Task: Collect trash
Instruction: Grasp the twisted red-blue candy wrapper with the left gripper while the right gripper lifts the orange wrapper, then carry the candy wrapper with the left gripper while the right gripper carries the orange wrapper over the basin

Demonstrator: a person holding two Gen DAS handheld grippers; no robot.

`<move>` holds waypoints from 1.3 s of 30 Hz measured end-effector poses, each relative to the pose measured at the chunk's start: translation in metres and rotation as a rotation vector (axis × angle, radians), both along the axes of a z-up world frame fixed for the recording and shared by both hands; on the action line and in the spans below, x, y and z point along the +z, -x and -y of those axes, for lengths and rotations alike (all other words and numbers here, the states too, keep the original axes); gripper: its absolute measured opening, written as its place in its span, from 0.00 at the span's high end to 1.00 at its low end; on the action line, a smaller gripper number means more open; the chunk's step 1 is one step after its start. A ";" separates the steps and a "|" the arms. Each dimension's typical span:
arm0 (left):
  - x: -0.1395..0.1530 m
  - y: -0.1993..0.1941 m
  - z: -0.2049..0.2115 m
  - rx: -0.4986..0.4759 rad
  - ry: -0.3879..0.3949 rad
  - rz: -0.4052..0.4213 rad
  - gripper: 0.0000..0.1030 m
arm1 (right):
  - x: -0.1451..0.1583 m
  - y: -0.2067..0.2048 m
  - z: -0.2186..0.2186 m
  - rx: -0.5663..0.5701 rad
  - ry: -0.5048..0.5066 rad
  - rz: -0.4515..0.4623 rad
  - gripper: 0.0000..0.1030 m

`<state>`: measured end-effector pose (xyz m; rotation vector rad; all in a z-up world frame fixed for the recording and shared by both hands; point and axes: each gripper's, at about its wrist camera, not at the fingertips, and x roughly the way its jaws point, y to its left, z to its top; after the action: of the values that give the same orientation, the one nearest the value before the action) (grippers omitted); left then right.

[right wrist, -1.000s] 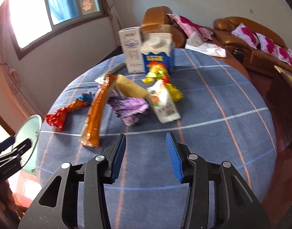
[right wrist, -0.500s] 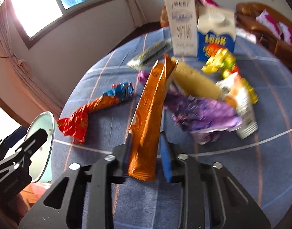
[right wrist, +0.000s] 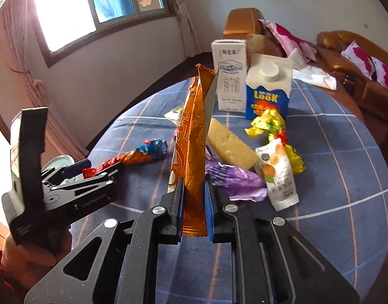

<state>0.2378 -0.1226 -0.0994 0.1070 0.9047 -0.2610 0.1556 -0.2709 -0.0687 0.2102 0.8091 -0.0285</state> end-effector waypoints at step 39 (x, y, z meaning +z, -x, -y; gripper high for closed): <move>0.060 0.129 -0.128 0.196 -0.008 0.128 0.77 | 0.028 0.054 -0.091 0.164 0.016 0.053 0.85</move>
<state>0.1083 0.0059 -0.0393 0.0417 0.7829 -0.0671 0.1016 -0.1803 -0.0405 0.1288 0.7712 0.1243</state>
